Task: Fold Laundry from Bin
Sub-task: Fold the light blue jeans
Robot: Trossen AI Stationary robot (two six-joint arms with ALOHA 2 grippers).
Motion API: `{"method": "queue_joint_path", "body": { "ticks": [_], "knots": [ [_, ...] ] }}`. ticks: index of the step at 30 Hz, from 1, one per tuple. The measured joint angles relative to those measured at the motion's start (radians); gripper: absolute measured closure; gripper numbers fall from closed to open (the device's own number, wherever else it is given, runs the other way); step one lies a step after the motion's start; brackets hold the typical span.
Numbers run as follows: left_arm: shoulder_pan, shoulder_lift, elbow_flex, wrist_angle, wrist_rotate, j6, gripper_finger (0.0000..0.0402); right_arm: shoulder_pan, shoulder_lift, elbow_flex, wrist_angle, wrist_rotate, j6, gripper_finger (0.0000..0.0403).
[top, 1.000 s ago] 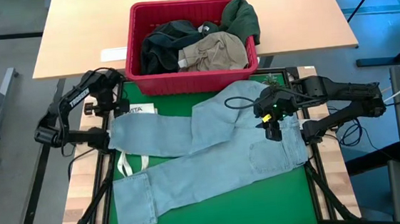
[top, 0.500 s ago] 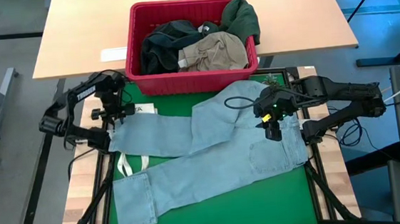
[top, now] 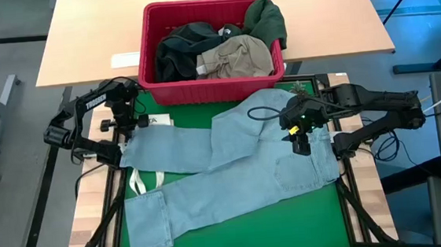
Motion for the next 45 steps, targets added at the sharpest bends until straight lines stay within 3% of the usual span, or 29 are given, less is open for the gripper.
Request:
{"method": "queue_joint_path", "body": {
  "ticks": [6,16,25,30,36,45],
  "knots": [
    [-0.021,-0.03,0.017,-0.02,-0.04,0.015,0.04,0.0,0.0,0.0,0.0,0.0,0.0,0.0224],
    [-0.031,-0.172,0.174,-0.124,-0.089,0.003,0.0401,0.0,0.0,0.0,0.0,0.001,0.0,0.0224],
    [-0.03,-0.21,0.393,-0.275,-0.421,-0.112,0.0401,0.0,0.0,0.0,0.002,0.001,0.0,0.0224],
    [-0.013,-0.209,0.474,-0.273,-0.489,-0.124,0.0401,0.0,0.002,0.0,0.002,0.003,0.0,0.0224],
    [0.018,-0.209,0.532,-0.273,-0.596,-0.123,0.0401,0.0,0.002,0.0,0.001,0.08,0.029,0.0224],
    [0.072,-0.207,0.57,-0.273,-0.81,0.089,0.0401,0.0,0.002,0.0,0.0,0.124,0.063,0.0224]
  ]
}}
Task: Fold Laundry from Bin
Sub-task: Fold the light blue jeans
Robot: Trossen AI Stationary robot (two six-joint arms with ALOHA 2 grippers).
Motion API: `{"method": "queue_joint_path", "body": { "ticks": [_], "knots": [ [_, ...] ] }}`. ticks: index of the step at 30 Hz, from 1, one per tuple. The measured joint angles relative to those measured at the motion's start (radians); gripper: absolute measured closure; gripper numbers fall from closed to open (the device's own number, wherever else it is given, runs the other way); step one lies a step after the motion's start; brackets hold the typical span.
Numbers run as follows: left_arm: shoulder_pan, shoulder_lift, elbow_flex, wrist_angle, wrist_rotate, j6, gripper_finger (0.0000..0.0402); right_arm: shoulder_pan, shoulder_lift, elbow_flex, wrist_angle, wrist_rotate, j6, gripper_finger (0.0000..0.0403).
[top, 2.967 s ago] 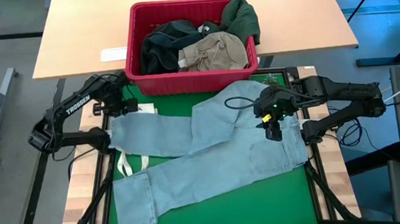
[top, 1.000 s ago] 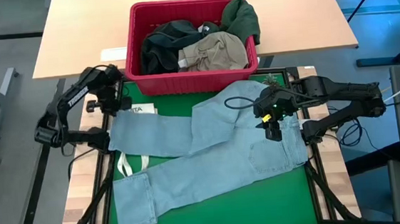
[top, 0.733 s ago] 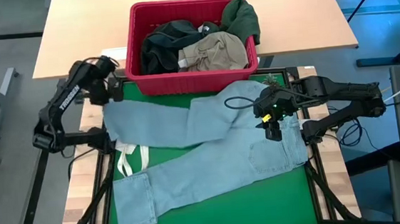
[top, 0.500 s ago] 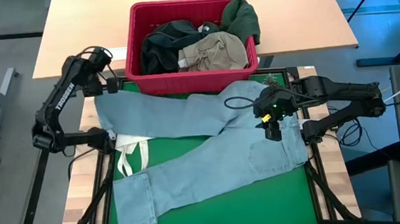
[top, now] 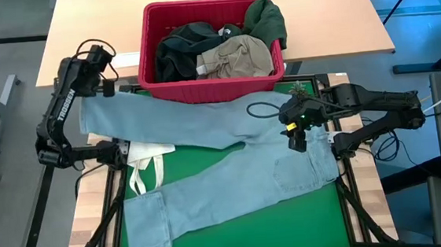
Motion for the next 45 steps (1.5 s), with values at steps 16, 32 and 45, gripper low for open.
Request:
{"method": "queue_joint_path", "body": {
  "ticks": [16,32,45],
  "knots": [
    [0.0,0.0,0.0,0.0,-0.055,0.059,0.0401,0.137,-0.001,-0.215,0.118,-0.124,0.149,0.0224],
    [0.0,0.0,0.0,0.0,-0.055,0.058,0.0401,0.364,0.0,-0.779,0.791,-0.128,0.483,0.0224],
    [0.0,0.0,0.0,0.0,-0.054,0.057,0.0401,0.485,-0.002,-0.98,0.9,-0.16,0.683,0.0224]
  ]
}}
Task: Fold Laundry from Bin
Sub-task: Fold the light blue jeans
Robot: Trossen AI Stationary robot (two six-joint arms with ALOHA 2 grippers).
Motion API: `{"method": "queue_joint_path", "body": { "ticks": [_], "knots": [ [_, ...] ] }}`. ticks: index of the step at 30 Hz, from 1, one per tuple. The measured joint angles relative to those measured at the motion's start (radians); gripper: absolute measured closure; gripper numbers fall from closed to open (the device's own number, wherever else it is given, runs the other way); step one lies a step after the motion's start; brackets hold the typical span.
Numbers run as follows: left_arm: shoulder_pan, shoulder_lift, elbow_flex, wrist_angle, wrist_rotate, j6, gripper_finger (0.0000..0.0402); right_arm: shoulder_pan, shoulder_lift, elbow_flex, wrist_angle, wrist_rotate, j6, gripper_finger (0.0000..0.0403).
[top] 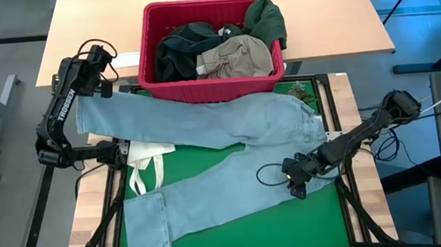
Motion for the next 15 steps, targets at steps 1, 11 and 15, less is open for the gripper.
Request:
{"method": "queue_joint_path", "body": {
  "ticks": [1,11,15],
  "knots": [
    [0.0,0.0,0.0,0.0,0.0,0.0,0.0401,0.012,-0.001,-0.004,0.002,-0.008,0.014,0.0224],
    [0.0,0.0,0.0,0.0,-0.028,0.023,0.0401,0.128,0.0,-0.008,-0.006,-0.171,0.113,0.0224],
    [0.0,0.0,0.0,0.0,-0.079,0.073,0.0401,0.146,0.0,-0.009,-0.007,-0.183,0.148,0.0224]
  ]
}}
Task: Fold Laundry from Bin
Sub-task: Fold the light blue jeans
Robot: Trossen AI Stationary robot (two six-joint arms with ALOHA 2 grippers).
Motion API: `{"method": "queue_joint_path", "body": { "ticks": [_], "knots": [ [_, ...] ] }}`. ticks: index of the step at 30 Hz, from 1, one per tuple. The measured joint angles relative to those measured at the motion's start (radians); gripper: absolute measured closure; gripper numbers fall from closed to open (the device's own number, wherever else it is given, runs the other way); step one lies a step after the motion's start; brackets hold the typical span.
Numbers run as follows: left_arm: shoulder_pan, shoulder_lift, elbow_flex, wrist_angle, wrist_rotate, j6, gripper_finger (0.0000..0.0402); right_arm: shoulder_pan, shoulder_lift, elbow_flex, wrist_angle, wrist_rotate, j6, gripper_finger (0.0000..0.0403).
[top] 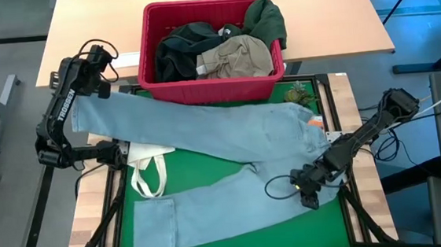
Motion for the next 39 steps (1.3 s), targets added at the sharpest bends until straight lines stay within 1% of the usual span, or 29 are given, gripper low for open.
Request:
{"method": "queue_joint_path", "body": {
  "ticks": [7,10,13,17,20,27,34,39],
  "knots": [
    [0.0,0.0,0.0,0.0,0.0,0.016,0.0401,-0.002,-0.001,0.006,0.033,-0.002,0.002,0.0224],
    [0.0,0.0,0.0,0.0,0.024,0.016,0.0401,-0.002,-0.01,0.059,0.018,0.003,-0.022,0.0224],
    [0.0,0.0,0.0,0.0,0.081,0.016,0.0401,-0.002,-0.013,0.128,0.006,0.038,-0.085,0.0224],
    [0.0,0.0,0.0,0.001,0.207,0.016,0.0402,-0.004,-0.013,0.206,-0.007,0.111,-0.185,0.0224],
    [0.0,0.0,0.0,0.001,0.309,0.017,0.0401,-0.018,-0.013,0.249,-0.058,0.151,-0.234,0.0224],
    [-0.013,0.0,0.0,0.001,0.567,0.032,0.0402,-0.094,-0.013,0.282,-0.089,0.158,-0.309,0.0224],
    [-0.068,0.0,0.0,0.001,0.879,0.045,0.0401,-0.154,-0.013,0.282,-0.09,0.158,-0.366,0.0224],
    [-0.129,0.0,0.0,0.023,1.032,0.014,0.0402,-0.178,-0.013,0.282,-0.088,0.158,-0.395,0.0224]
  ]
}}
